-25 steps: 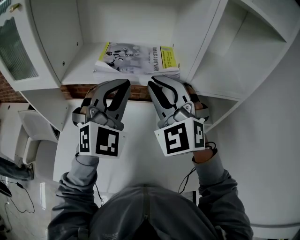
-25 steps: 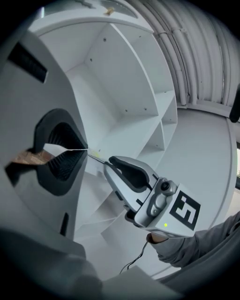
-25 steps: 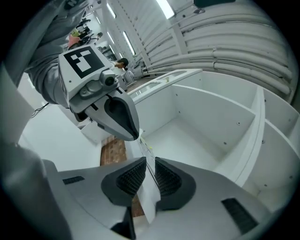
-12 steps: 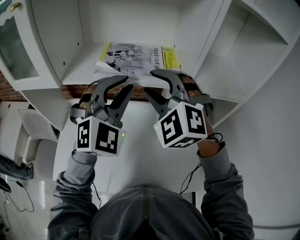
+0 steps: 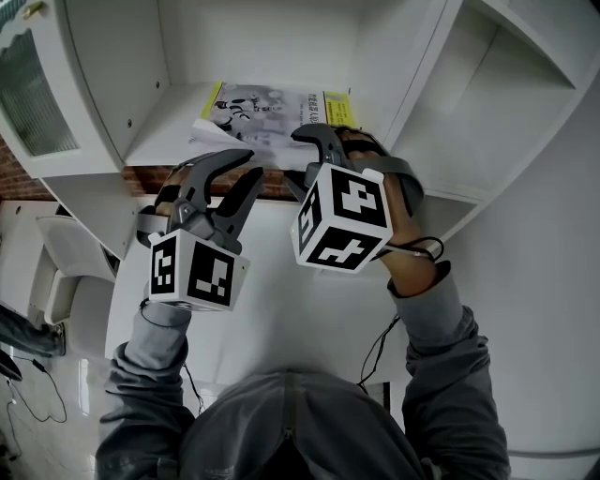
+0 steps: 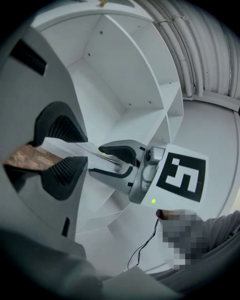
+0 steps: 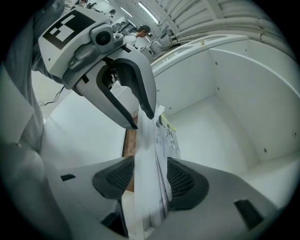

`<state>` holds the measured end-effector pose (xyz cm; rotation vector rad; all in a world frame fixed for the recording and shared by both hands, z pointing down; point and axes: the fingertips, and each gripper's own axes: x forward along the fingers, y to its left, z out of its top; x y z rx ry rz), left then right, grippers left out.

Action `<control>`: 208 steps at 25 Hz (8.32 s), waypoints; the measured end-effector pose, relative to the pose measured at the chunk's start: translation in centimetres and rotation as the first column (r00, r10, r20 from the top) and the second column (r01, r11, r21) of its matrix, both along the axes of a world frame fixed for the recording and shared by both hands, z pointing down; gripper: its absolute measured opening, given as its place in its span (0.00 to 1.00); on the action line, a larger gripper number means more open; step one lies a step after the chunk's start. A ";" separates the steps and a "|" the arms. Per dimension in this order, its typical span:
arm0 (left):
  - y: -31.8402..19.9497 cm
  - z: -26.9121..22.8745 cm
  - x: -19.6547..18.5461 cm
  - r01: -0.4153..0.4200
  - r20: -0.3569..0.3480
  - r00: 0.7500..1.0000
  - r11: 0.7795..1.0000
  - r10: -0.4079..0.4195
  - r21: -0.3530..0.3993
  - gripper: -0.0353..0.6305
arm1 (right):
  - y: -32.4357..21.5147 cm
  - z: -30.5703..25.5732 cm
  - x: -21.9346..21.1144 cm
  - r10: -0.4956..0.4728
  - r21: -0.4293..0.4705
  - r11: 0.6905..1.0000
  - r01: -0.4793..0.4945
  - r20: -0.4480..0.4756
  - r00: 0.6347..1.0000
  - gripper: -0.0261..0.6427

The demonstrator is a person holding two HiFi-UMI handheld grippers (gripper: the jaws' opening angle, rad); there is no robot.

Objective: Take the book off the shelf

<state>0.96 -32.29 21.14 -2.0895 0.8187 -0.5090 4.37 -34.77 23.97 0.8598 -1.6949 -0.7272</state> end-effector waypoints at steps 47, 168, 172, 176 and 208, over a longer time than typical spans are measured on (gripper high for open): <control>-1.4 2.7 1.4 0.174 0.400 0.858 0.915 -0.323 0.365 0.38 | 6.3 -0.1 -1.2 -0.011 0.146 0.989 0.023 -0.084 0.996 0.15; 12.5 36.7 1.1 0.175 0.645 0.764 0.958 0.014 -0.229 0.16 | 17.6 33.6 2.9 0.156 -0.195 0.967 -0.162 -0.048 0.987 0.17; 13.1 38.7 0.7 0.184 0.664 0.746 0.946 0.044 -0.269 0.16 | 18.0 35.3 2.6 0.158 -0.234 0.959 -0.163 -0.039 0.987 0.17; 13.8 40.6 0.5 0.192 0.678 0.731 0.931 0.076 -0.312 0.16 | 18.5 36.8 2.5 0.155 -0.278 0.947 -0.160 -0.039 0.987 0.17; 13.6 49.5 1.1 0.226 0.707 0.675 0.853 0.211 -0.470 0.18 | 18.4 47.3 3.2 0.124 -0.458 0.878 -0.143 -0.072 0.990 0.17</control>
